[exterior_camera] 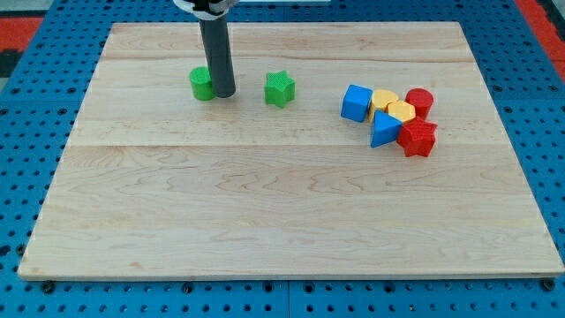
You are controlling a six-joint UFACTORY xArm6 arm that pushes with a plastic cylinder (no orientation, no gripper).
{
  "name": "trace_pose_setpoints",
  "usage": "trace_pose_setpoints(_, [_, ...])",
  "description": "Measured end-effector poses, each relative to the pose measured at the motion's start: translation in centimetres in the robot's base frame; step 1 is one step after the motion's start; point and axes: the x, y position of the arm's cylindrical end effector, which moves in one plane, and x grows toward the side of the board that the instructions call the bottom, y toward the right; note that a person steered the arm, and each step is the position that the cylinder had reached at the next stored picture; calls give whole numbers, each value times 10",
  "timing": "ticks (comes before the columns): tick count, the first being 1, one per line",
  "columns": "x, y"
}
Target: Move the green circle to the top left
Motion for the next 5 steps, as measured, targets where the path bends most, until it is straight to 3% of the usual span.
trace_pose_setpoints(2, [0,-12])
trace_pose_setpoints(3, [30,-19])
trace_pose_setpoints(5, [-49,-57])
